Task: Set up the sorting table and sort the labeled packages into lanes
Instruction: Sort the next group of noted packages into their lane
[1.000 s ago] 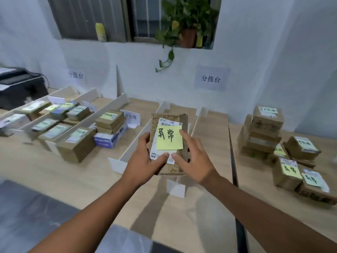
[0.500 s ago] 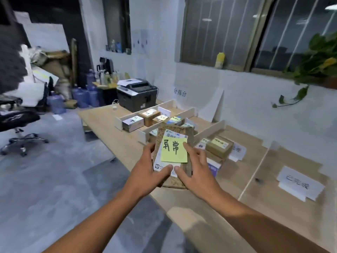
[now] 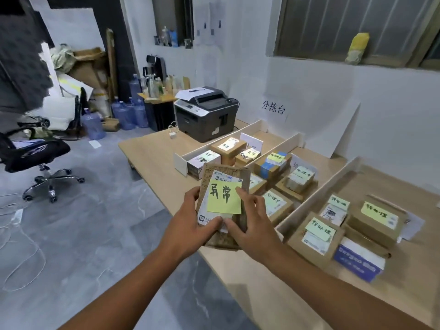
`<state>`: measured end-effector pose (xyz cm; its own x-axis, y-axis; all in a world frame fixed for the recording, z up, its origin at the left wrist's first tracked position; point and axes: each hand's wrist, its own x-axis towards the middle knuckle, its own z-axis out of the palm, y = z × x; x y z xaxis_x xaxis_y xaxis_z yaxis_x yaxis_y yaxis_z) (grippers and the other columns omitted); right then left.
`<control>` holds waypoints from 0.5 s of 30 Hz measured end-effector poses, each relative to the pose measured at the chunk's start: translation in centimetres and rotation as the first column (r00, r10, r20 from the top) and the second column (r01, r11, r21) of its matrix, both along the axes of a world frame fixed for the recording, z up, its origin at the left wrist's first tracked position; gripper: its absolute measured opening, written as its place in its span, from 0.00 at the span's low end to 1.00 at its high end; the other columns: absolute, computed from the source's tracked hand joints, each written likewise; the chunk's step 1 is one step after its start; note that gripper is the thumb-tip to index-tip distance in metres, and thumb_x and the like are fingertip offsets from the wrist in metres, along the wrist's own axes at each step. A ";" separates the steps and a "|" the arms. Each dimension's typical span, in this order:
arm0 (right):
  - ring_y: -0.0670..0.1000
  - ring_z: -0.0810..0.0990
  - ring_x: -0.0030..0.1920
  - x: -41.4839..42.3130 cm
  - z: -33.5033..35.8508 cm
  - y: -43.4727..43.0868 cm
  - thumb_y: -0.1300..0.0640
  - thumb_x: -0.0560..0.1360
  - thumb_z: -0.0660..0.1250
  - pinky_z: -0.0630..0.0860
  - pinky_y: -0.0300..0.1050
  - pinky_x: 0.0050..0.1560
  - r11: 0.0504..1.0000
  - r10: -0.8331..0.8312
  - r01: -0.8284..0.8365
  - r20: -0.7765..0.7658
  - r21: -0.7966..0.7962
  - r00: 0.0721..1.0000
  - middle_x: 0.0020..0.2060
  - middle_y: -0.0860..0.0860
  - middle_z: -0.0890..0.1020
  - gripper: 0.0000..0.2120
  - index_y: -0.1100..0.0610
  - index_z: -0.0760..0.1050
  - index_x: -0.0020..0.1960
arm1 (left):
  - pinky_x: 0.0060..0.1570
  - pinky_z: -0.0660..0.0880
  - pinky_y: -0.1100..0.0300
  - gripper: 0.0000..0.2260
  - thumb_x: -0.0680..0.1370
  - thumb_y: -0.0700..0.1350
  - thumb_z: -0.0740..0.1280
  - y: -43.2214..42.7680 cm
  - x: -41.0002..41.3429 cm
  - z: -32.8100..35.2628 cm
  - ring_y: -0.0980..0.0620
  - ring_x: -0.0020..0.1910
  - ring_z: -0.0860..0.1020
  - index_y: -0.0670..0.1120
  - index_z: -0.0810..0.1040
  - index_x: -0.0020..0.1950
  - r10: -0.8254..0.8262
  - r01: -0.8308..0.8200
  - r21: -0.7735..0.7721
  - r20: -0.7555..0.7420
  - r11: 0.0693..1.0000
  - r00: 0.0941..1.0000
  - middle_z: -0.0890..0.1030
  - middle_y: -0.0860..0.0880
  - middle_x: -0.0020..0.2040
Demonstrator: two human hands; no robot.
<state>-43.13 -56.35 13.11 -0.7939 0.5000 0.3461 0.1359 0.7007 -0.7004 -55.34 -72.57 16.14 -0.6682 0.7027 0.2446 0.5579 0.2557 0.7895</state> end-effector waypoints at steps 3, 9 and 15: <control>0.52 0.75 0.66 -6.6 -0.7 2.9 0.28 0.73 0.60 0.83 0.56 0.53 0.999 -0.033 0.034 0.034 -0.022 0.999 0.67 0.45 0.61 0.35 0.29 0.49 0.76 | 0.45 0.80 0.65 0.36 0.72 0.65 0.72 3.3 -6.8 0.4 0.67 0.53 0.79 0.66 0.54 0.72 -0.023 0.023 -0.045 0.006 0.999 1.000 0.69 0.76 0.60; 0.48 0.72 0.68 -18.6 0.3 7.9 0.28 0.72 0.61 0.83 0.52 0.55 0.991 -0.049 0.054 0.047 -0.119 0.998 0.64 0.41 0.60 0.36 0.29 0.50 0.76 | 0.47 0.81 0.65 0.33 0.74 0.62 0.73 9.2 -20.0 0.4 0.68 0.55 0.79 0.68 0.55 0.71 -0.068 0.070 -0.051 0.041 0.996 0.997 0.71 0.75 0.61; 0.47 0.72 0.69 -29.0 -2.3 13.1 0.27 0.70 0.61 0.81 0.50 0.60 0.966 -0.173 0.190 0.108 -0.173 0.979 0.64 0.38 0.59 0.37 0.27 0.50 0.75 | 0.43 0.77 0.69 0.35 0.70 0.65 0.71 16.9 -33.2 -3.2 0.72 0.57 0.76 0.70 0.55 0.71 -0.215 0.222 -0.080 0.096 0.972 0.972 0.72 0.73 0.63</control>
<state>-72.13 -43.23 10.84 -0.7079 0.6865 0.1665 0.3185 0.5206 -0.7921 -88.53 -55.66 12.97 -0.5117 0.8504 0.1219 0.5391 0.2074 0.8163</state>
